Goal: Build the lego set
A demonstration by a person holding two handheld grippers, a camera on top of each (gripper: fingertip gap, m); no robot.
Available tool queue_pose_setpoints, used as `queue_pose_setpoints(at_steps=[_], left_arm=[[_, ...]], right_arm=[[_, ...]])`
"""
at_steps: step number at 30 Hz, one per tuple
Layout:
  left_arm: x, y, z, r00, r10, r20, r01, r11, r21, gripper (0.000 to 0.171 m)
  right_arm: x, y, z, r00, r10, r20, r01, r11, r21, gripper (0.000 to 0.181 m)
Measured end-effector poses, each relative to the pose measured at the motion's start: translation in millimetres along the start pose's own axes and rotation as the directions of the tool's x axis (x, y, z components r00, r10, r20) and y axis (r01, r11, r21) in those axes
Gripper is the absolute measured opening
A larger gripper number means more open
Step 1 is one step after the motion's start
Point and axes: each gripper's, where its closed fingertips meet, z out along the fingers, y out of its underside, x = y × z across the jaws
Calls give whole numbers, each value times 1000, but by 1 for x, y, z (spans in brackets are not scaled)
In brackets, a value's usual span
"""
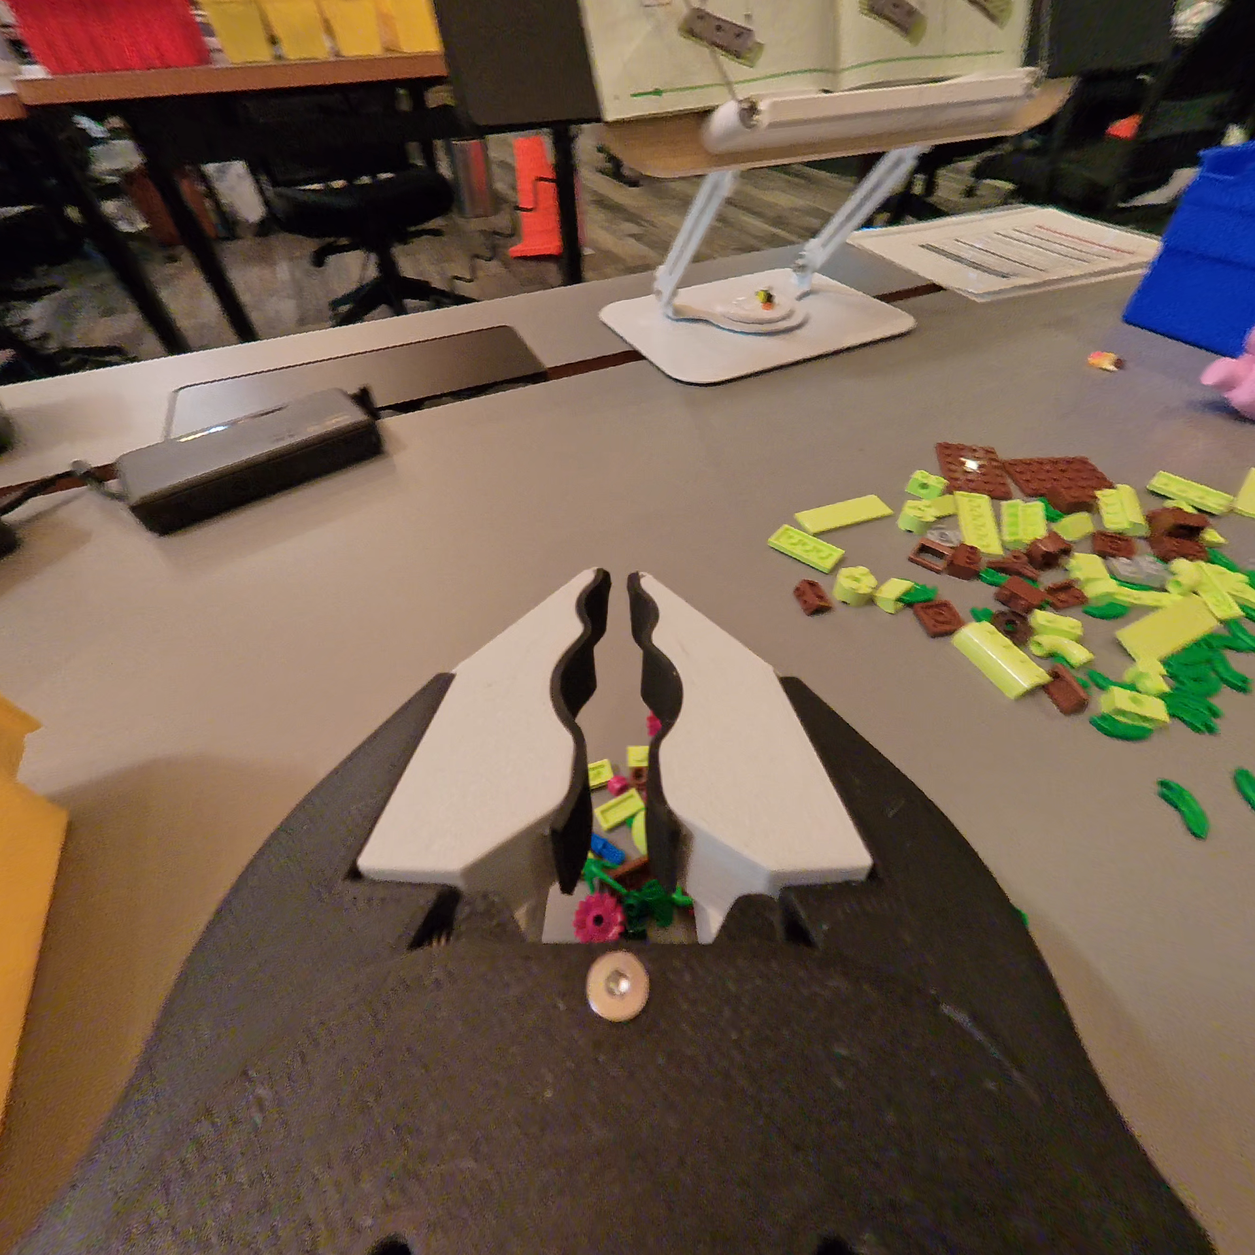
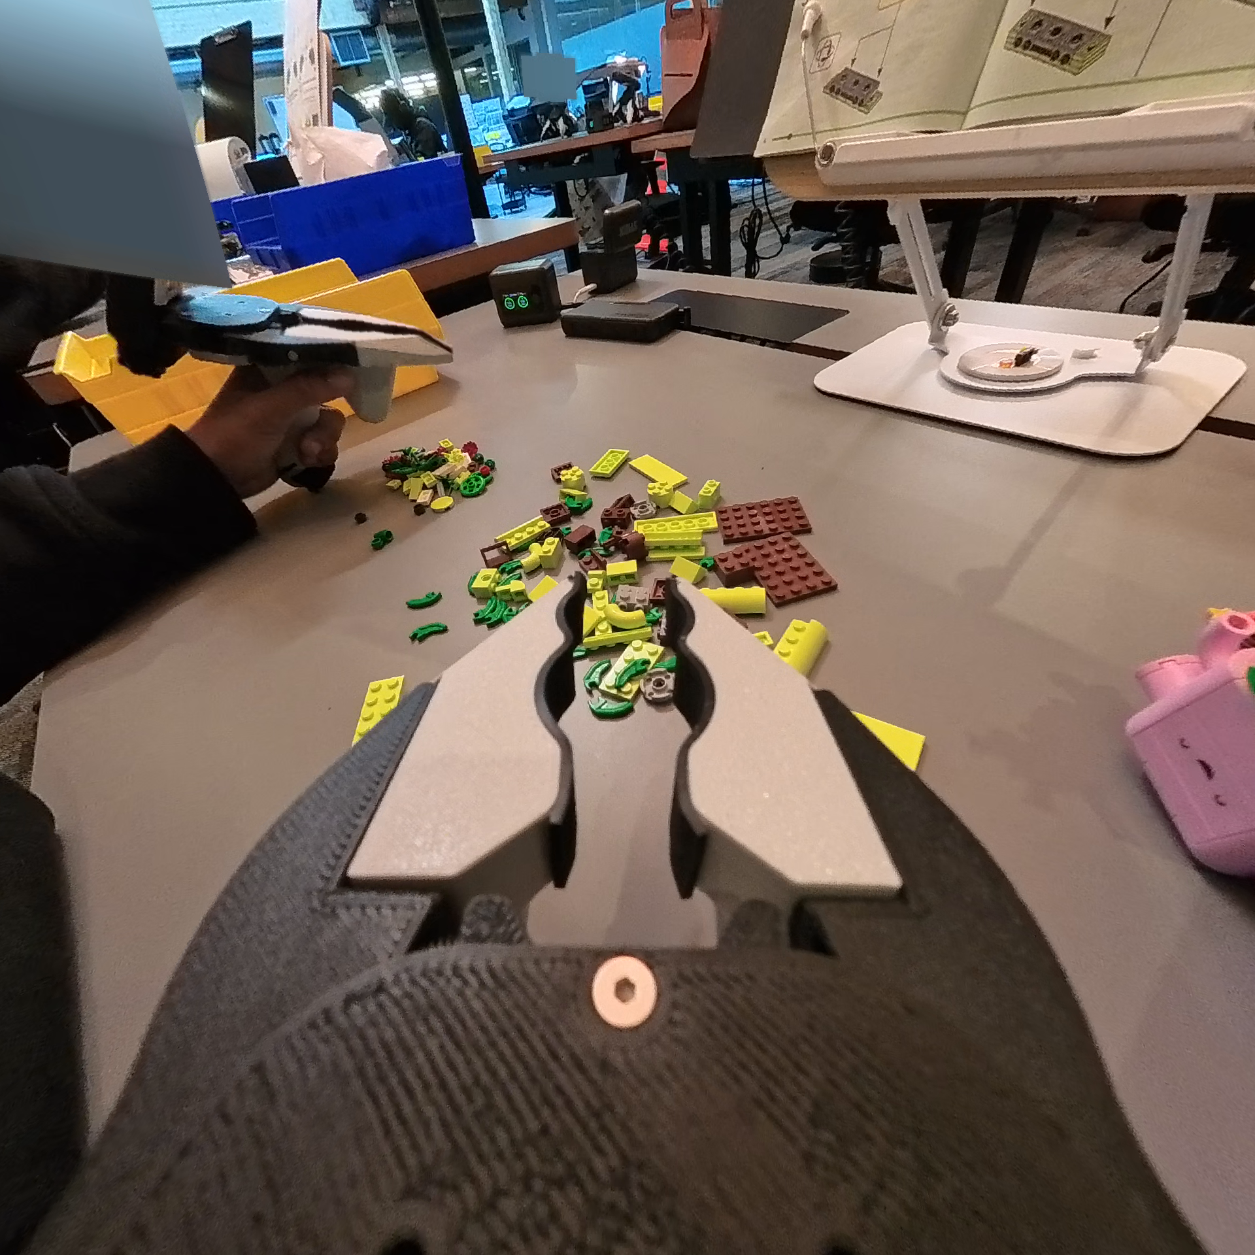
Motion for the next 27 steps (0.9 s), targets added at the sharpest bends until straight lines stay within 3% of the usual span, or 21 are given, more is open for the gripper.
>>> queue_pose_setpoints(at_steps=[2,4,6,8,11,15,21,27], left_arm=[[20,3,-1,991,7,-130,-10,1000,-18,4],[61,5,-15,928,52,-368,-60,998,-11,1],[80,17,-27,882,129,-453,-175,983,-60,0],[79,34,-32,872,192,-450,-291,943,-161,1],[77,51,-34,867,207,-453,-350,901,-258,8],[80,63,-29,861,244,-447,-397,871,-289,13],[75,76,-20,856,326,-401,-467,819,-332,0],[76,79,-27,866,265,-423,-436,815,-382,0]], right_arm=[[0,0,0,1000,2,0,-2,1000,2,21],[1,-1,-1,1000,5,1,-5,1000,7,21],[1,-2,-1,1000,10,3,-10,1000,13,21],[0,-2,-2,1000,16,7,-16,1000,16,21],[-1,-1,-2,1000,13,9,-13,1000,13,21],[-2,-1,-1,1000,0,6,0,1000,8,21],[-3,0,-1,1000,-2,5,2,1000,7,20],[-4,0,-1,1000,-12,3,12,1000,4,20]])
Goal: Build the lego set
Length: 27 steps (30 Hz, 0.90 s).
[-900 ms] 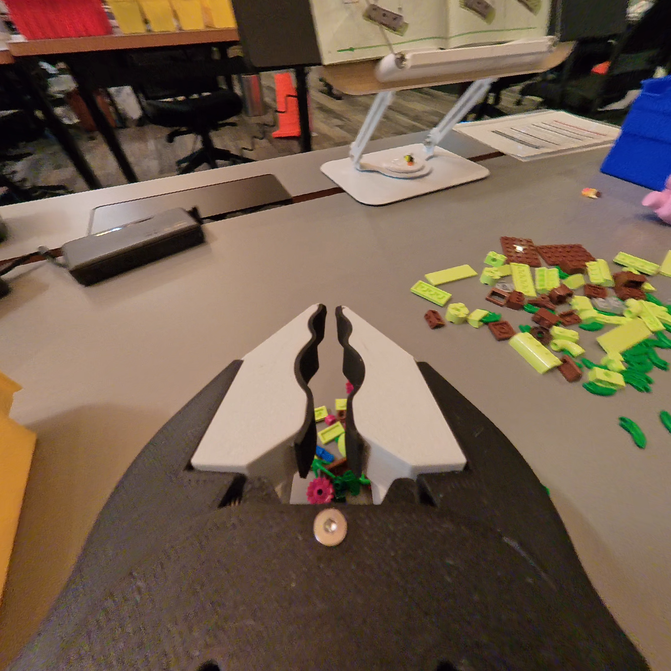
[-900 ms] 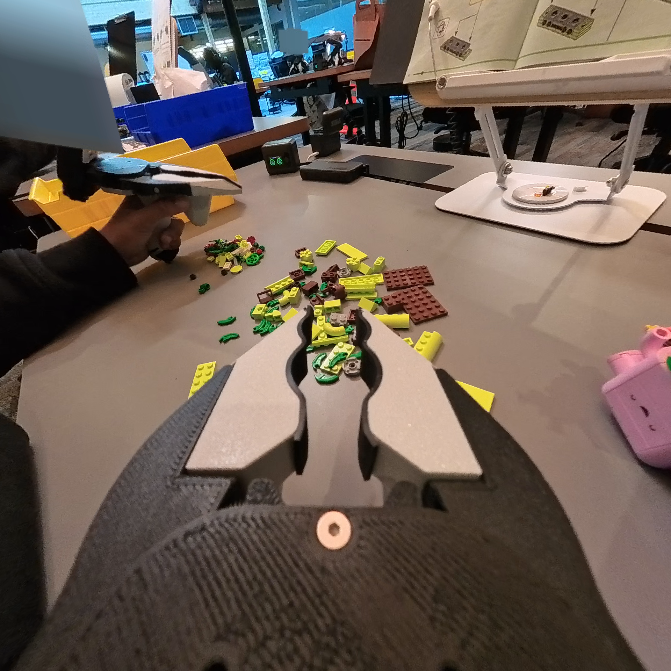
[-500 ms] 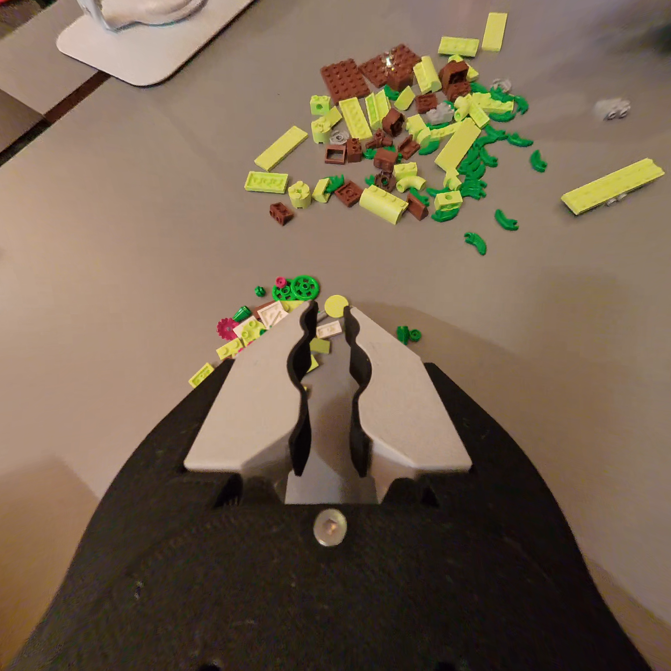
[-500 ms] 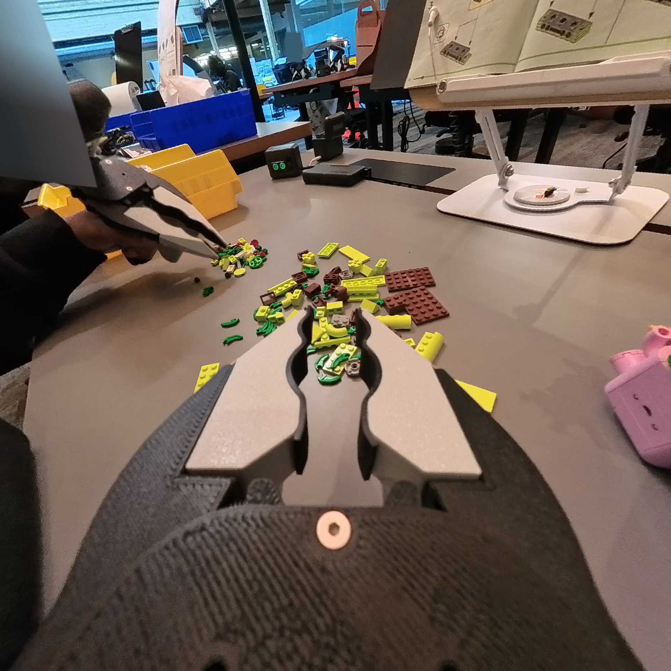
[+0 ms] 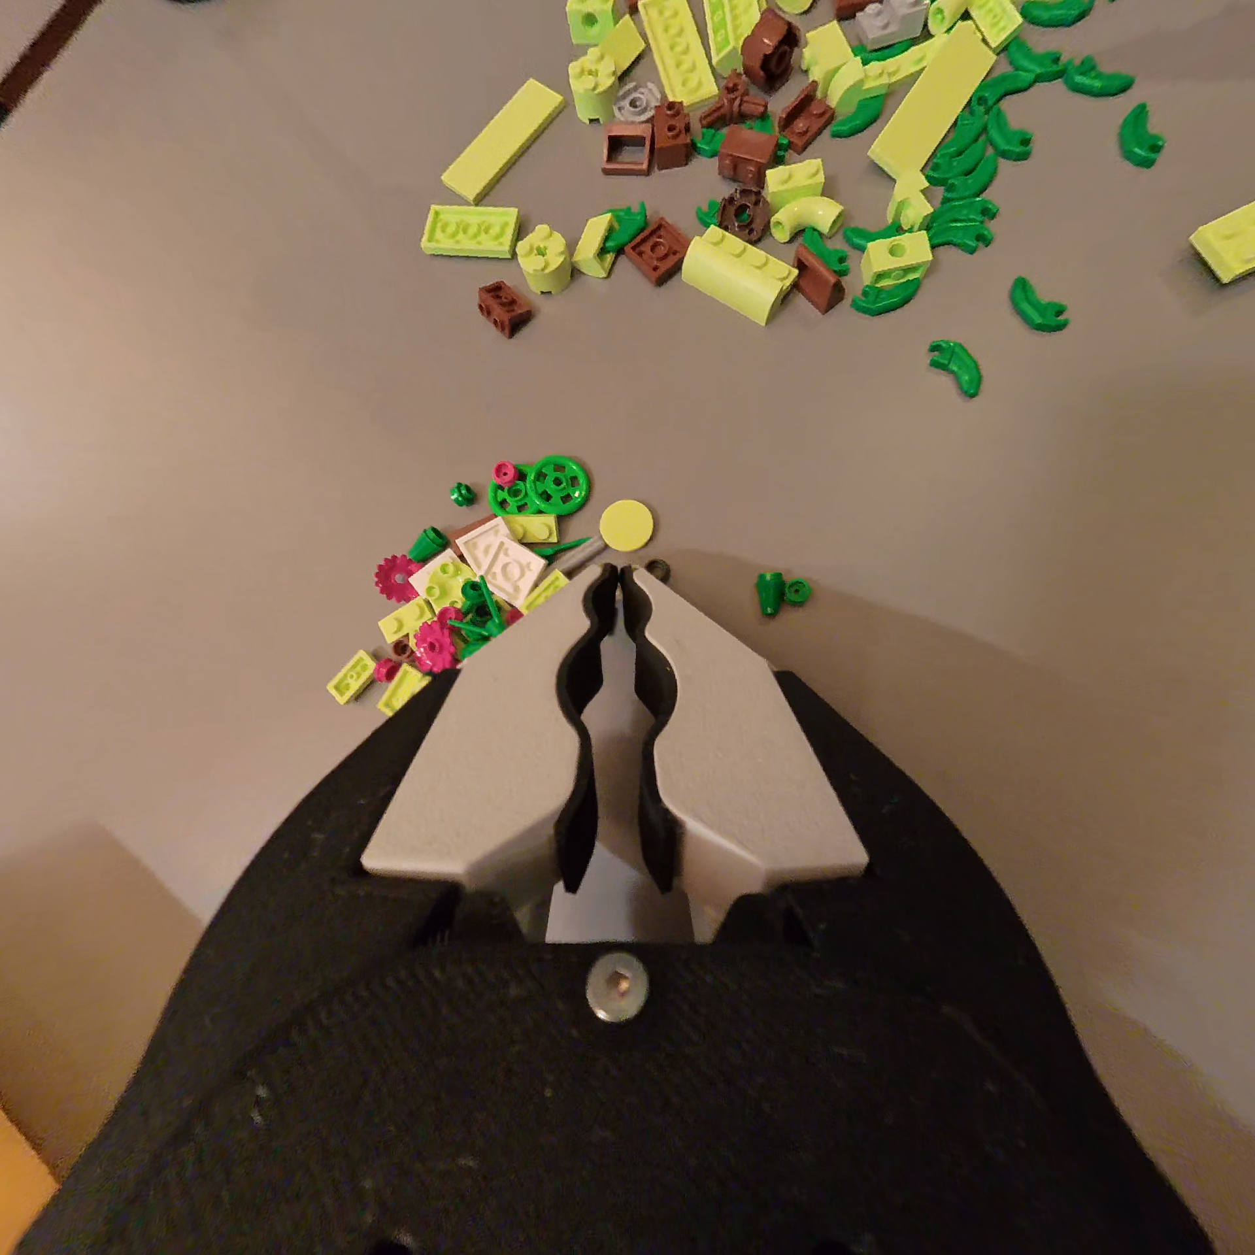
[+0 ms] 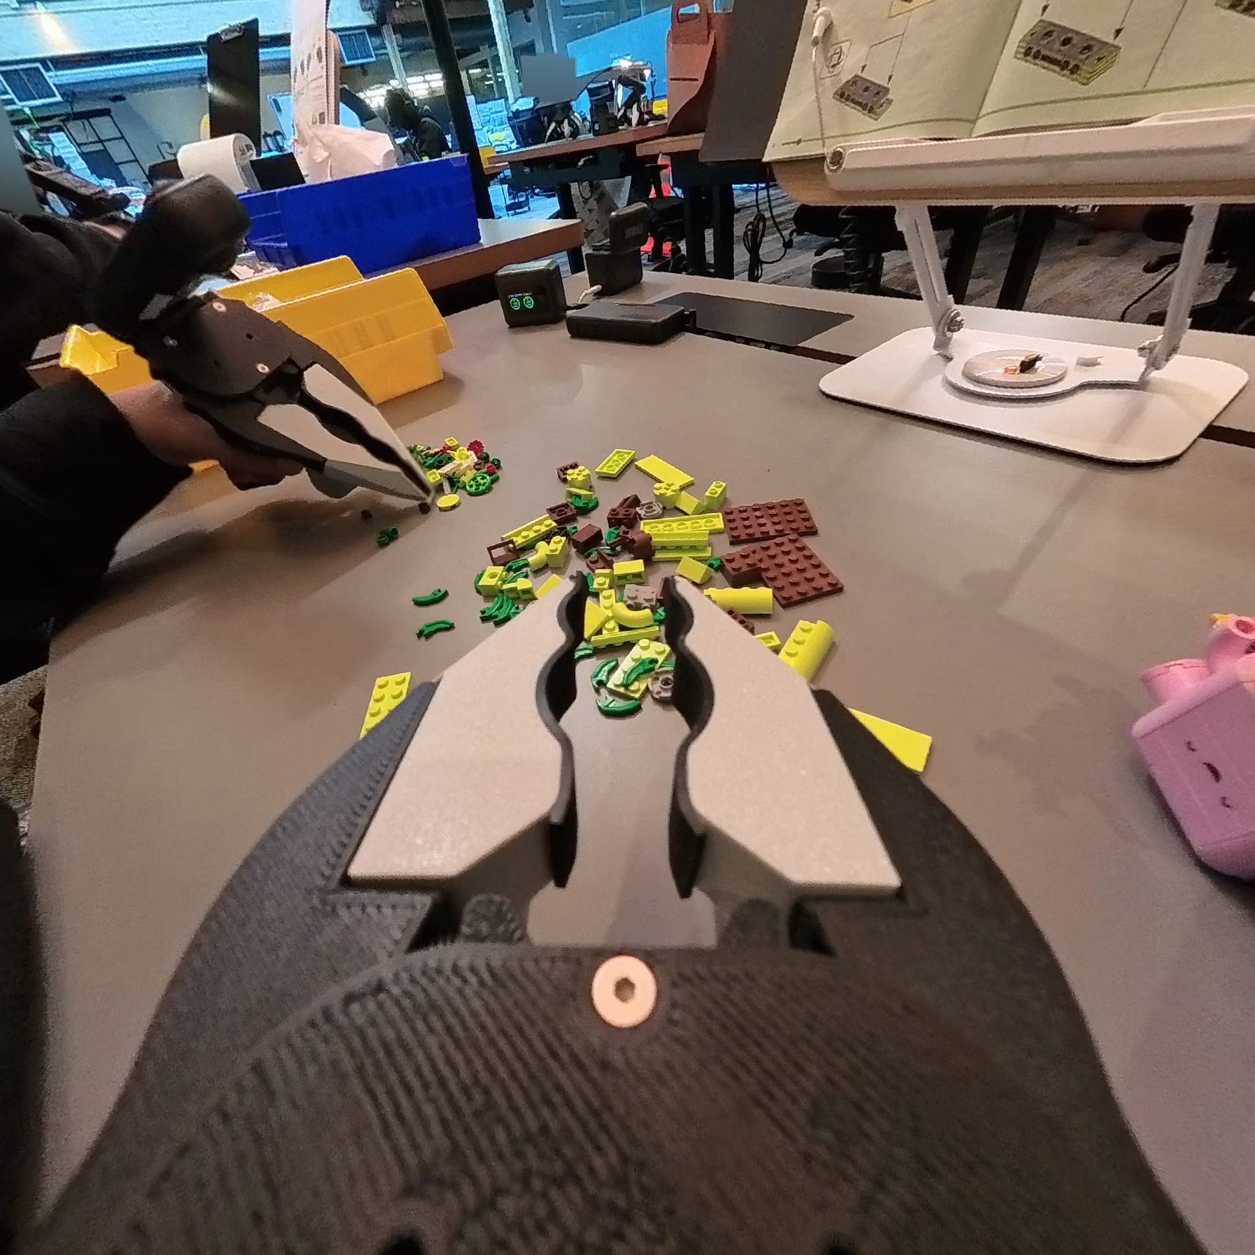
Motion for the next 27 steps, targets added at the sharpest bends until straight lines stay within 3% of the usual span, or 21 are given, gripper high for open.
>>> queue_pose_setpoints(at_steps=[9,18,22,27], left_arm=[[12,-2,-7,996,-26,-91,27,999,19,9],[12,6,-2,997,-24,-76,22,999,-31,14],[12,3,-2,997,-28,-75,26,999,-26,3],[8,-29,-18,989,-98,-109,115,981,159,3]], right_arm=[[0,0,0,1000,-5,-1,5,1000,-1,20],[-1,0,0,1000,-6,0,6,1000,-2,20],[-1,0,0,1000,-6,0,6,1000,-1,20],[-1,-1,0,1000,-14,-3,14,1000,5,18]])
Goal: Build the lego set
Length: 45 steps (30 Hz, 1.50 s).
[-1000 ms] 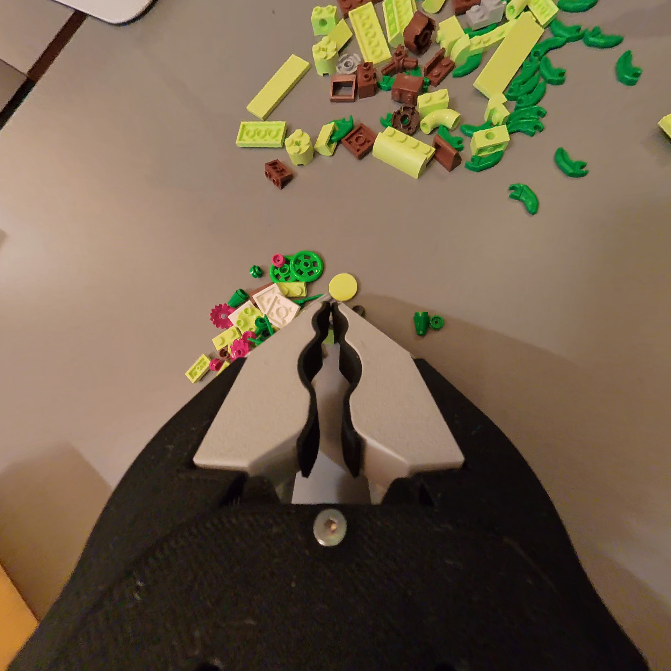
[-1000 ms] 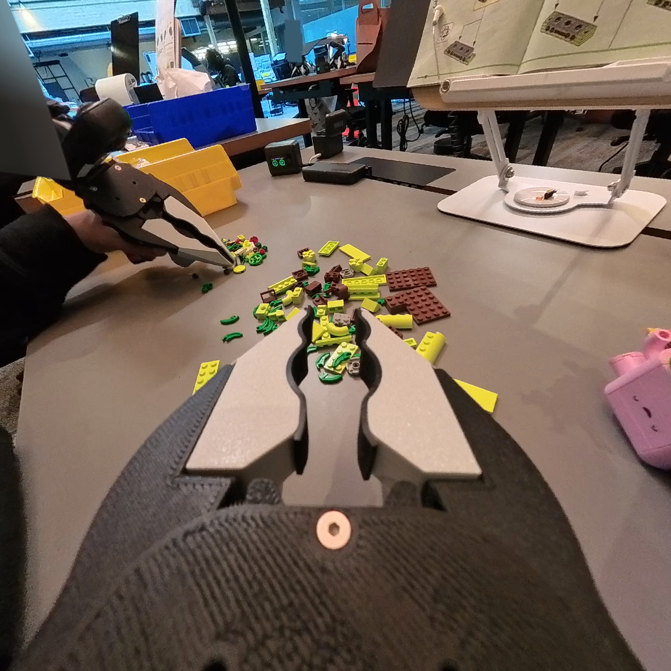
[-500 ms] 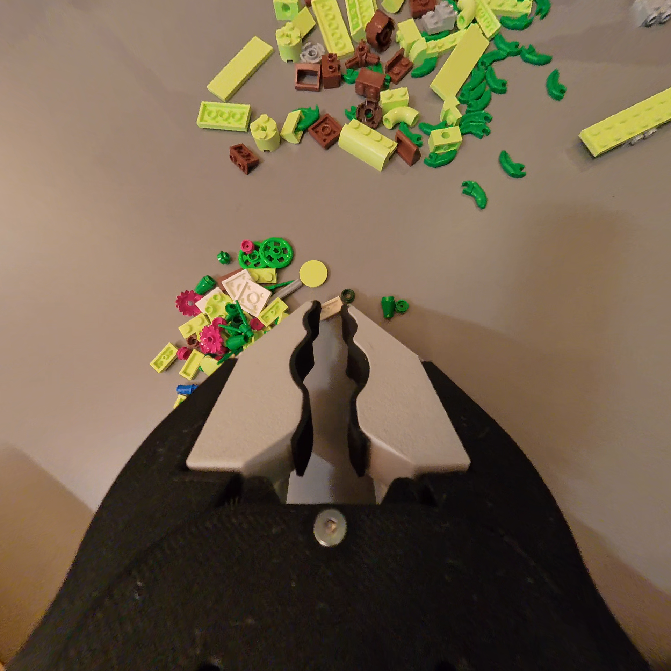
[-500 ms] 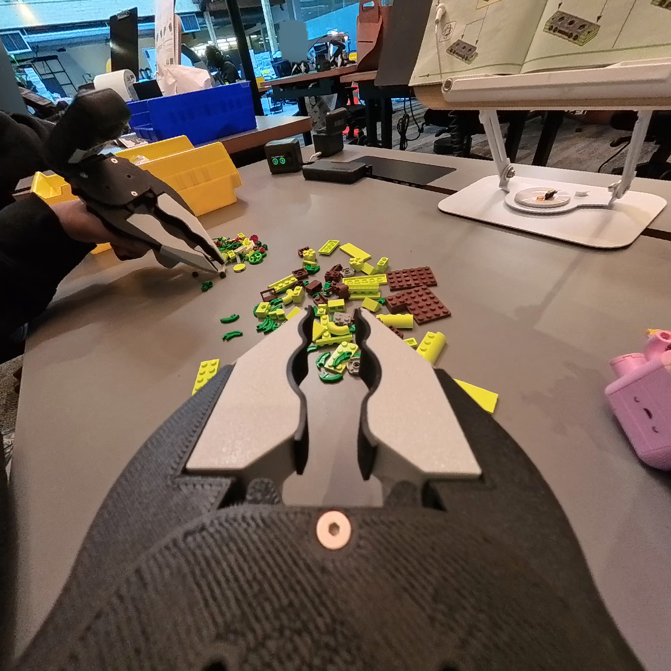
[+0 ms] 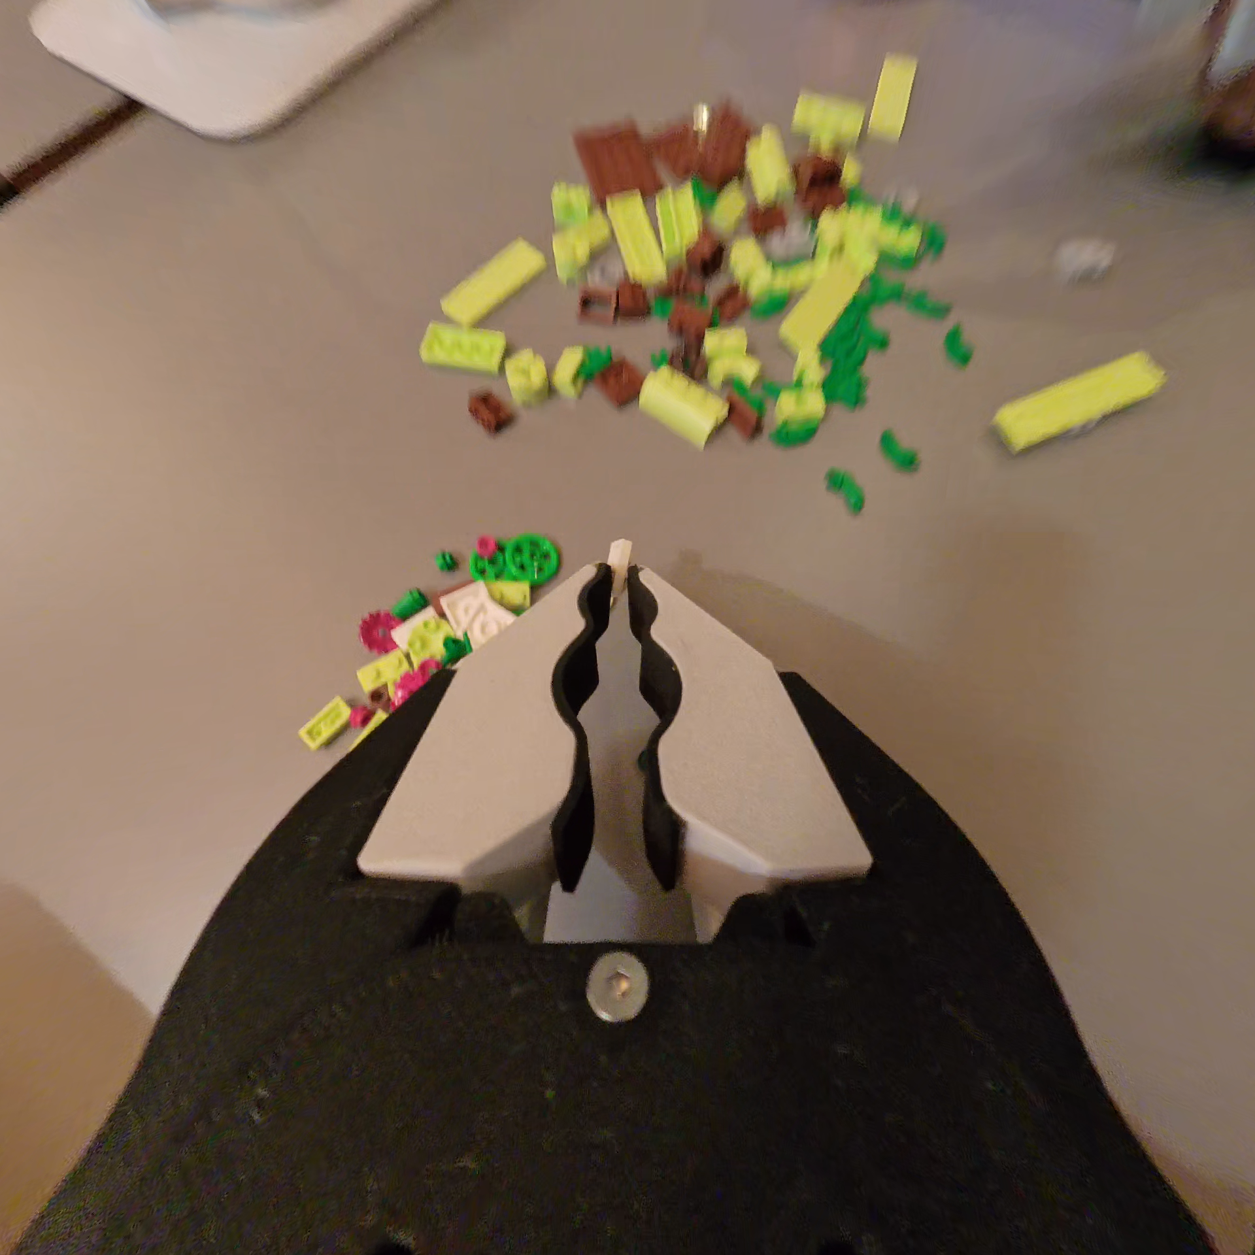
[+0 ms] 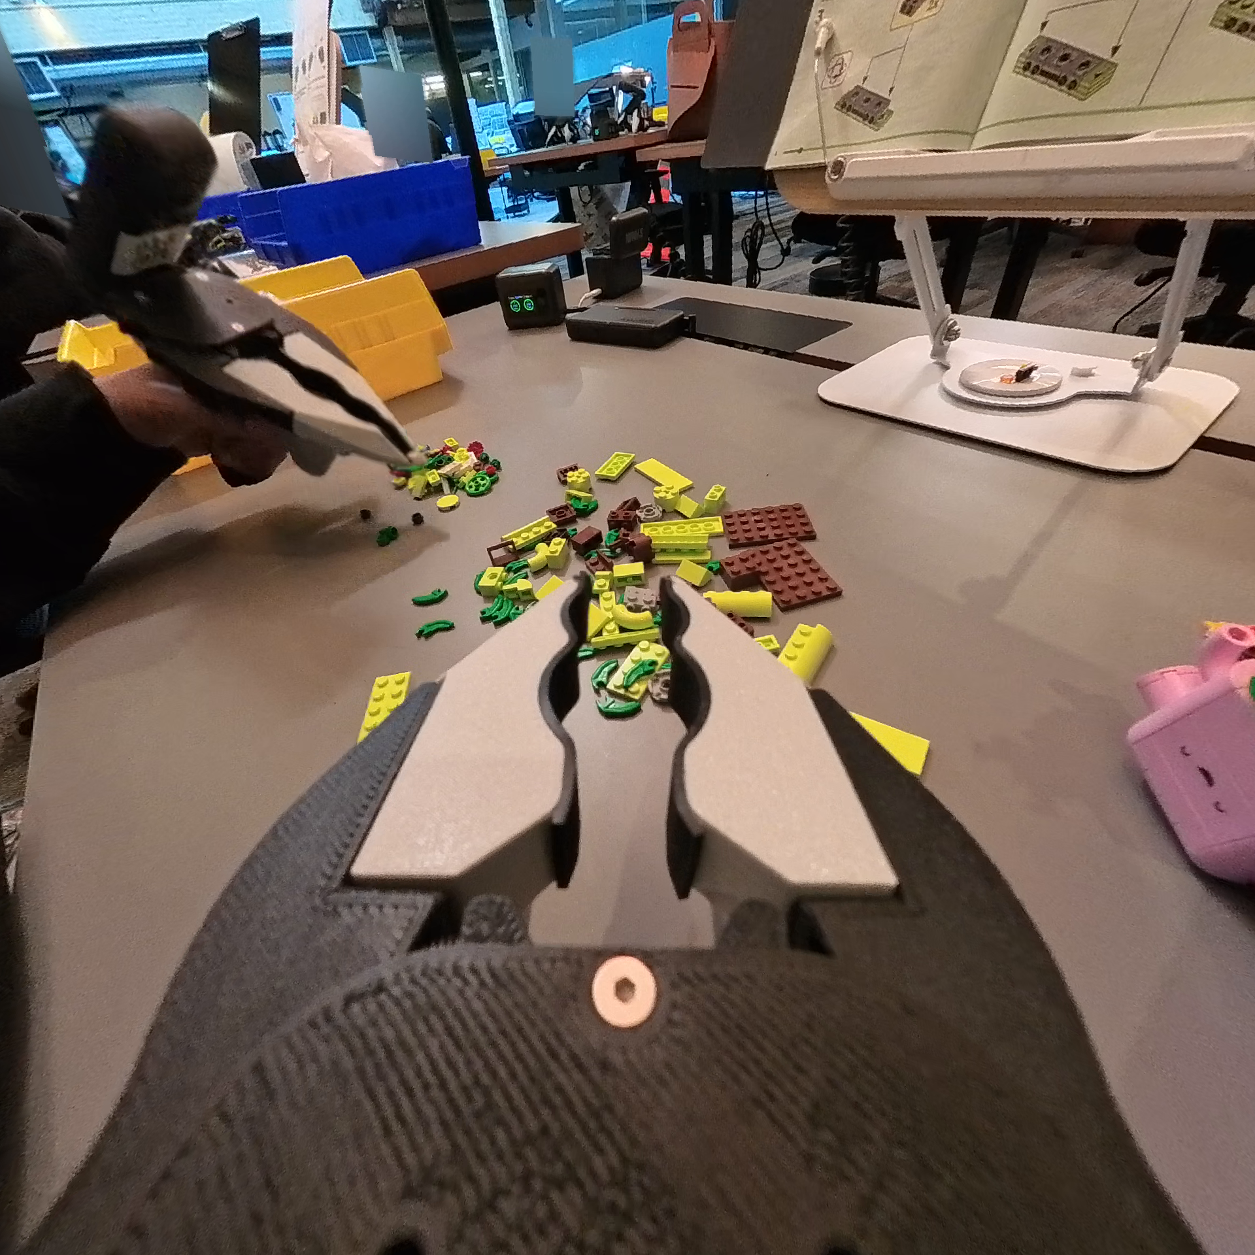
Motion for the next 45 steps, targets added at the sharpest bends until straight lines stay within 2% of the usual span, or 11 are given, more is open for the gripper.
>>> queue_pose_setpoints(at_steps=[2,4,5,7,11,13,14,17,19,38,45], left_arm=[[4,-33,-9,991,-112,-70,122,977,174,2],[19,-73,-17,932,-248,-265,330,884,330,1],[29,-91,-19,876,-296,-380,435,825,360,1],[51,-115,-13,751,-357,-556,595,732,333,1],[101,-139,16,473,-440,-763,783,607,136,1],[125,-142,28,366,-465,-806,809,587,29,1],[135,-142,34,350,-471,-810,804,594,2,1],[151,-137,48,386,-489,-783,769,639,-20,2],[157,-137,50,387,-485,-785,757,653,-30,2],[165,-133,50,323,-481,-815,750,656,-90,1],[166,-127,51,364,-473,-802,713,695,-87,1]], right_arm=[[-2,-1,-1,1000,-27,-11,27,1000,10,17],[-8,-6,0,995,-93,-22,94,995,38,19],[-13,-9,0,989,-142,-29,143,988,48,21],[-27,-13,1,962,-267,-51,270,961,55,22],[-54,-18,4,863,-493,-107,501,863,65,18],[-62,-17,6,815,-566,-125,576,815,61,18],[-65,-14,8,796,-592,-125,601,797,53,19],[-71,-8,10,778,-621,-93,626,779,38,25],[-74,-9,10,782,-619,-80,623,781,51,27],[-76,-9,8,775,-627,-76,632,773,62,19],[-78,-5,9,772,-633,-54,636,770,55,19]])
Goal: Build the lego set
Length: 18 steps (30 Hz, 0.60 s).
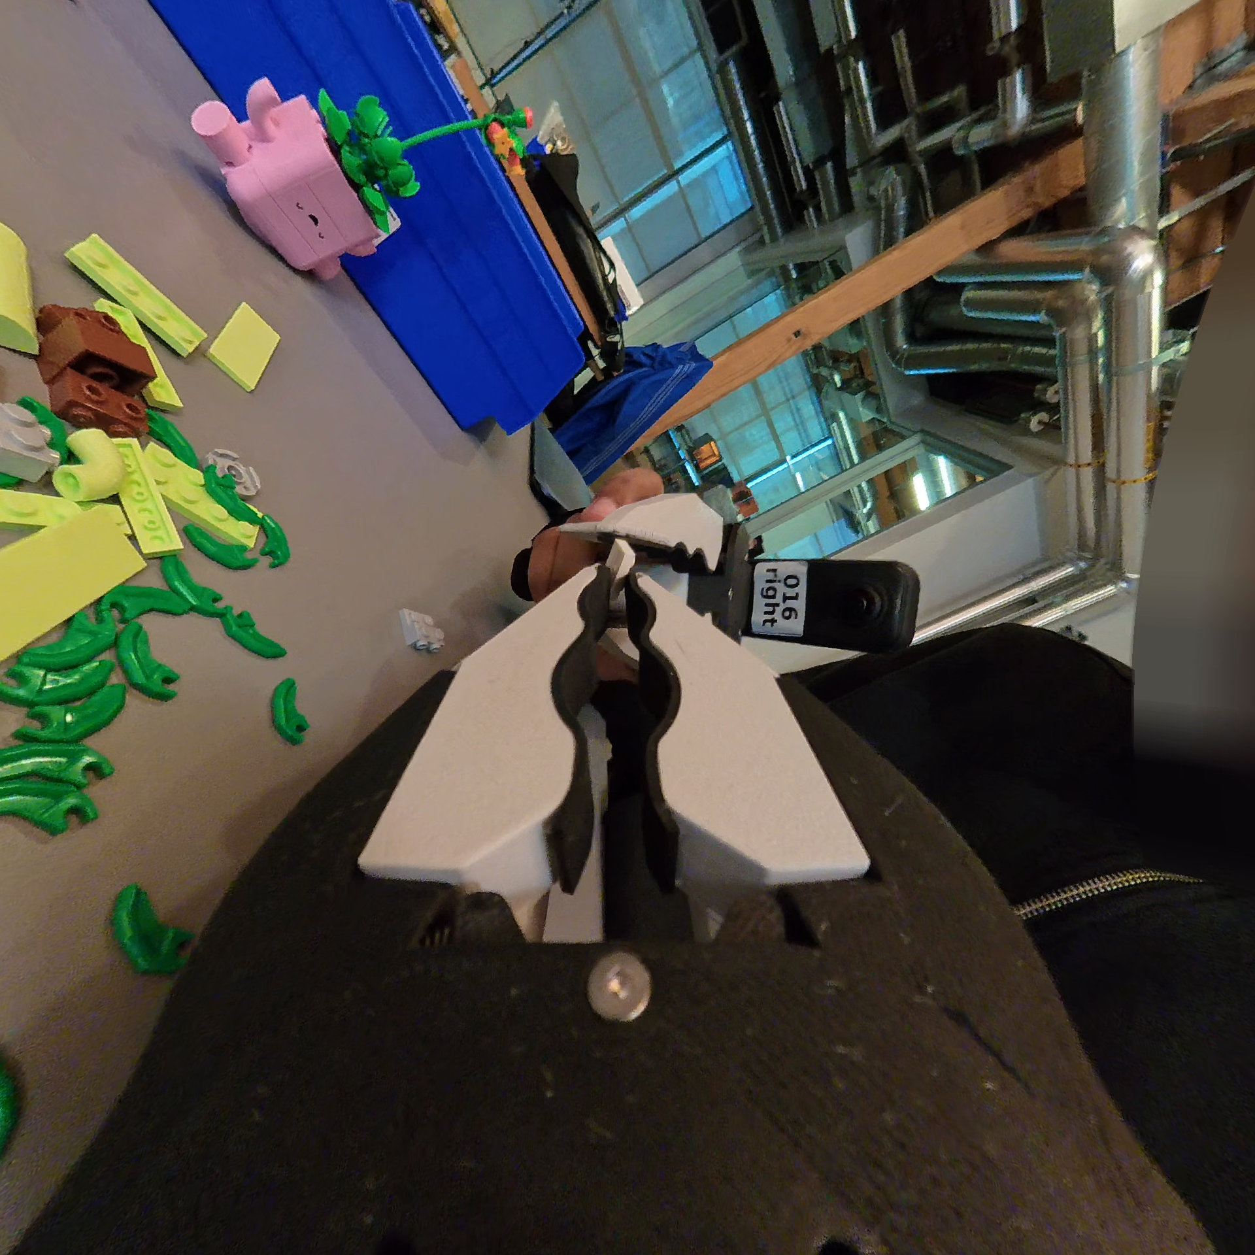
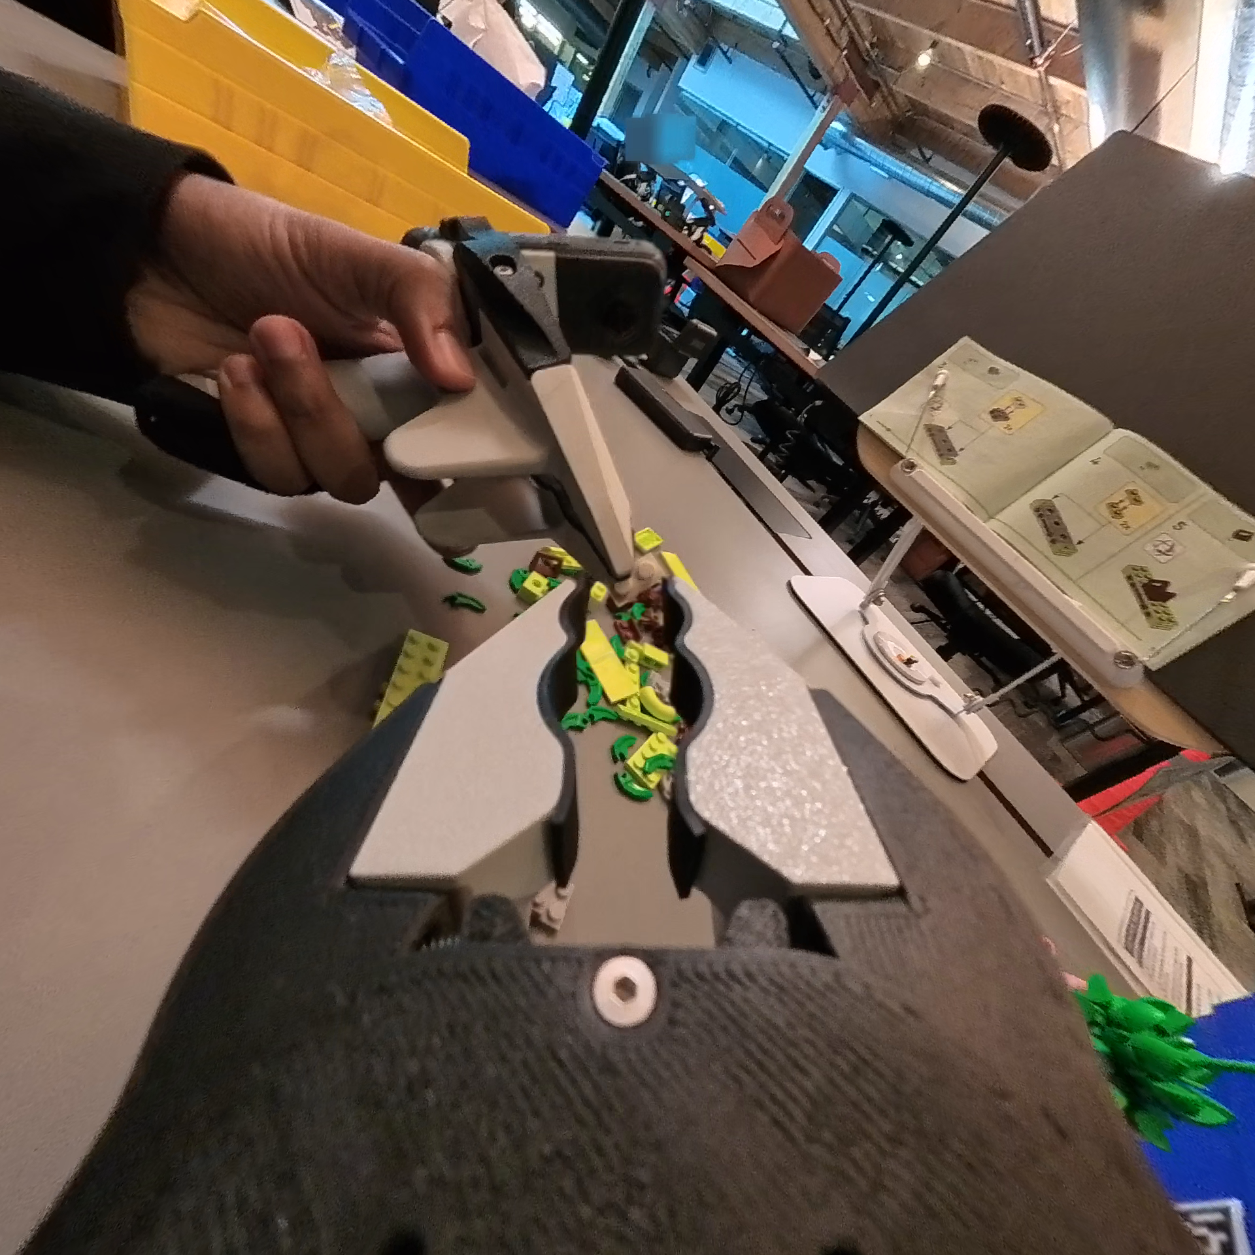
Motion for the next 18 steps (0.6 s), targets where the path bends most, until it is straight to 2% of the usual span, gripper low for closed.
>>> queue_pose_setpoints(at_steps=[6,10,18], left_arm=[[-9,8,-5,995,65,78,-59,995,-80,1],[-11,15,-5,994,71,83,-60,990,-128,1],[-16,17,-7,993,66,98,-51,988,-144,1]], right_arm=[[-4,2,2,1000,-10,17,11,1000,-12,21],[-11,4,4,998,-14,54,15,1000,-23,20],[-17,9,7,997,-41,73,44,998,-52,15]])
